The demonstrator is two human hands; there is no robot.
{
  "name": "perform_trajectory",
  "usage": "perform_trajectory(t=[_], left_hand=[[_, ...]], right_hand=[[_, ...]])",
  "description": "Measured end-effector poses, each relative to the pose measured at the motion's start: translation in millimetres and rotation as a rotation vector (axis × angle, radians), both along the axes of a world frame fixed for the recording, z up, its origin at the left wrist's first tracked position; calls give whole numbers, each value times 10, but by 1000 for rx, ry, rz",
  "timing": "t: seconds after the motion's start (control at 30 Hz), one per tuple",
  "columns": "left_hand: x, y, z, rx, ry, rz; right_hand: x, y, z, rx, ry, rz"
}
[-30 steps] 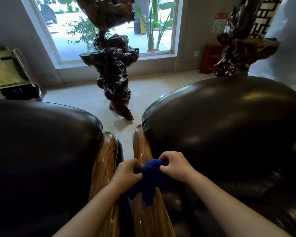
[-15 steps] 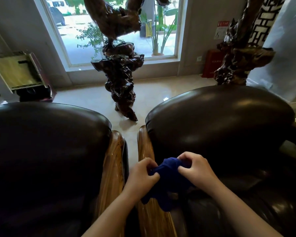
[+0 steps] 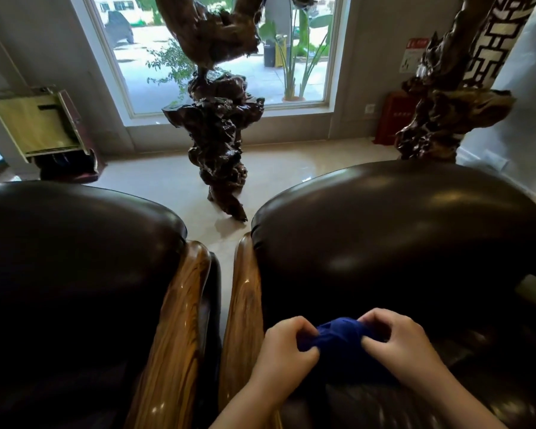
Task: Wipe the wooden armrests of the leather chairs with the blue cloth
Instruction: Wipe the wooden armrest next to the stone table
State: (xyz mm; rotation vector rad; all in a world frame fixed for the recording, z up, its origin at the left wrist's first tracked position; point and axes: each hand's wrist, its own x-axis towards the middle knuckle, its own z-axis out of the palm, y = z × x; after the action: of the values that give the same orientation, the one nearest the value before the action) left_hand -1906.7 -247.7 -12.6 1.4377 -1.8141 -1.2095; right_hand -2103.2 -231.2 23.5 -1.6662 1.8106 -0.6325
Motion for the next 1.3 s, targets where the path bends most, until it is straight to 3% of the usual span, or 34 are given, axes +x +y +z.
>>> perform_trajectory(t=[0.43, 0.73, 1.07, 1.3], left_hand=[[-2462, 183, 857, -133, -142, 136], [-3728, 167, 1400, -157, -121, 30], [-5164, 384, 1456, -95, -91, 38], [-6516, 540, 1258, -51, -77, 92]], right_hand=[[-2437, 43, 837, -81, 102, 173], [-3719, 369, 1346, -176, 98, 67], [-5216, 610, 1305, -139, -84, 14], [-6597, 631, 1182, -121, -125, 102]])
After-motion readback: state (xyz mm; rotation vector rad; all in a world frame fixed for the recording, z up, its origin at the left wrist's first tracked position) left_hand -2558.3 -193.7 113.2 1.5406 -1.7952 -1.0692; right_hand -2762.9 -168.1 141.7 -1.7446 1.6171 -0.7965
